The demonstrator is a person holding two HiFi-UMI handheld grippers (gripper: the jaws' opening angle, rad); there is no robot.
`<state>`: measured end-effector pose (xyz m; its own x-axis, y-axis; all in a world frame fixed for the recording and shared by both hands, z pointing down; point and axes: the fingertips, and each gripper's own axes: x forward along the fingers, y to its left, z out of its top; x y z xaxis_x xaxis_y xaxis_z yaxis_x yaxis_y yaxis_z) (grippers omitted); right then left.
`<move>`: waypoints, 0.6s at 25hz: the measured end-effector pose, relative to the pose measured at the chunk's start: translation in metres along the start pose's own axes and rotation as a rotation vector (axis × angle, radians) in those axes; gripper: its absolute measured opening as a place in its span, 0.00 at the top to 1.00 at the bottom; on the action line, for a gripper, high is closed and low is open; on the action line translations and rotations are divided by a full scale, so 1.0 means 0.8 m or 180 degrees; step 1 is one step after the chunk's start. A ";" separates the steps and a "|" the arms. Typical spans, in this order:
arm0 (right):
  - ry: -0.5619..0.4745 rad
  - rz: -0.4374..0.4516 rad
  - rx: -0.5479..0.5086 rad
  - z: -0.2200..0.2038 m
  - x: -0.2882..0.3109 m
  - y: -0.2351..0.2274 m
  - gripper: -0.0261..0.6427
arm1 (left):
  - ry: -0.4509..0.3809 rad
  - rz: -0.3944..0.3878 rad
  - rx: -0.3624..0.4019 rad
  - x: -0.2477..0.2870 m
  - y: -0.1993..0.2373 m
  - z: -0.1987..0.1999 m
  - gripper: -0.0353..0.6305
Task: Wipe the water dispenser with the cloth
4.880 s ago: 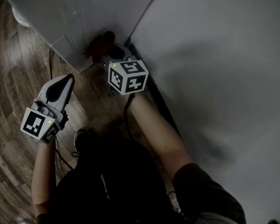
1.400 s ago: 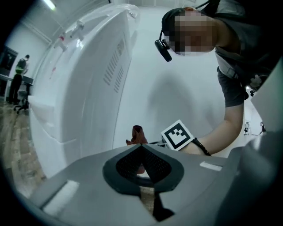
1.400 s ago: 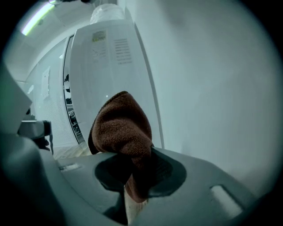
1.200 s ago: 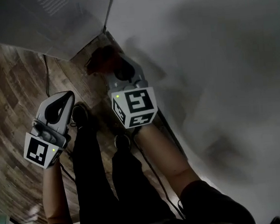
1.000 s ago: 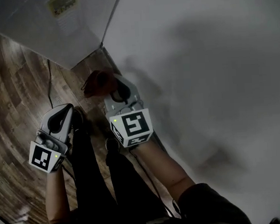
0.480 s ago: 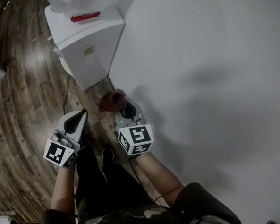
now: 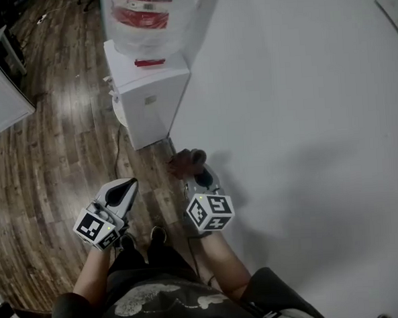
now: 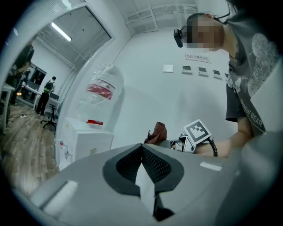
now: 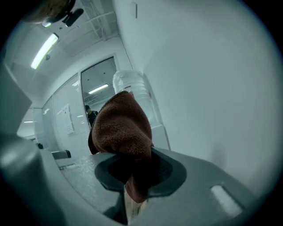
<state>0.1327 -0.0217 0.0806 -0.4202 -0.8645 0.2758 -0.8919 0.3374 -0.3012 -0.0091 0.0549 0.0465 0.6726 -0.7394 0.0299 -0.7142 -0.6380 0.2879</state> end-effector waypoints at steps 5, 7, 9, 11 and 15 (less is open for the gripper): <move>-0.0033 -0.0086 -0.0059 0.008 -0.020 0.022 0.86 | -0.0073 0.0019 0.0039 -0.032 0.007 0.029 0.92; -0.0074 -0.0134 -0.0081 0.011 -0.030 0.041 0.86 | -0.0112 -0.0029 0.0024 -0.053 0.008 0.039 0.92; -0.0135 -0.0197 -0.0077 0.013 -0.041 0.065 0.86 | -0.0131 -0.0116 0.0013 -0.079 0.010 0.044 0.92; -0.0196 -0.0267 -0.0046 0.012 -0.050 0.093 0.86 | -0.0126 -0.0212 0.0020 -0.109 0.015 0.048 0.92; -0.0280 -0.0359 0.0057 -0.003 -0.068 0.158 0.87 | -0.0065 -0.0300 0.0096 -0.172 0.035 0.054 0.92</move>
<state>0.0421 0.0689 0.0297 -0.3006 -0.9261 0.2281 -0.9292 0.2303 -0.2892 -0.1304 0.1294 0.0090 0.7331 -0.6799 -0.0156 -0.6537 -0.7109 0.2594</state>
